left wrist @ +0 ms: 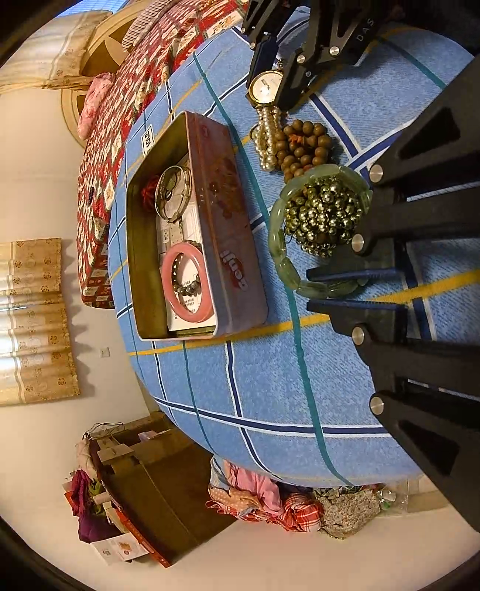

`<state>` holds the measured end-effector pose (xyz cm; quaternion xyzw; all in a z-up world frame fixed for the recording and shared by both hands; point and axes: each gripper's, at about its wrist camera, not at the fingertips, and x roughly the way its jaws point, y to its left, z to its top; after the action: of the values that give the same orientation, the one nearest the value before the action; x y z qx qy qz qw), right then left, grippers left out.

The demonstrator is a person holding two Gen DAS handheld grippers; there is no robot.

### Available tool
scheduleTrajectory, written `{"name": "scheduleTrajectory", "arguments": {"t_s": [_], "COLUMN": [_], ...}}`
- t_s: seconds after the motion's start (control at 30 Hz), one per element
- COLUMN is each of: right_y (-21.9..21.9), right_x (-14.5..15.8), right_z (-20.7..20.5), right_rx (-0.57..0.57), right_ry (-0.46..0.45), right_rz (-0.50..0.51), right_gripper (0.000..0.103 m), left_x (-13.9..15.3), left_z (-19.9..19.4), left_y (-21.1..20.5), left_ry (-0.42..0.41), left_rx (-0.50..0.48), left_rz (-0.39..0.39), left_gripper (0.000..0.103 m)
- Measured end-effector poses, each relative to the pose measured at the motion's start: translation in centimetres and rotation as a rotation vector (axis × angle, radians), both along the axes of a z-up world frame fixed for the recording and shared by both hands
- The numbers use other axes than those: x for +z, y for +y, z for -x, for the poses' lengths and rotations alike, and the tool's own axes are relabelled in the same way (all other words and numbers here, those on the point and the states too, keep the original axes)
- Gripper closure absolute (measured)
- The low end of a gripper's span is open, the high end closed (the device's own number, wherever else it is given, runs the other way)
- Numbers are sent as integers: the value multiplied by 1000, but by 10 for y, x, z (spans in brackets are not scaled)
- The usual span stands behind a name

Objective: Organize jewelry
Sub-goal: 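Move the left gripper onto the green jade bangle while the right gripper moves onto the gold watch, then close the left gripper on the green bangle while the right gripper closes on the watch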

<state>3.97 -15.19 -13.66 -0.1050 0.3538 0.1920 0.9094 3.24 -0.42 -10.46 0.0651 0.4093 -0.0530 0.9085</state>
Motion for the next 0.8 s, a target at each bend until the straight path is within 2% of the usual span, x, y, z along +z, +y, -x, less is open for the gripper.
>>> {"name": "scheduleTrajectory", "arguments": {"t_s": [0.8], "right_y": [-8], "right_x": [25], "right_z": [1], "right_rx": [-17], "right_ry": [-83], "right_rz": [-54], "right_gripper": [65], "left_x": [36], "left_z": [7], "left_y": [7], "left_ry": [-77], "left_rx": [0], "left_rz": [8], "left_gripper": [97]}}
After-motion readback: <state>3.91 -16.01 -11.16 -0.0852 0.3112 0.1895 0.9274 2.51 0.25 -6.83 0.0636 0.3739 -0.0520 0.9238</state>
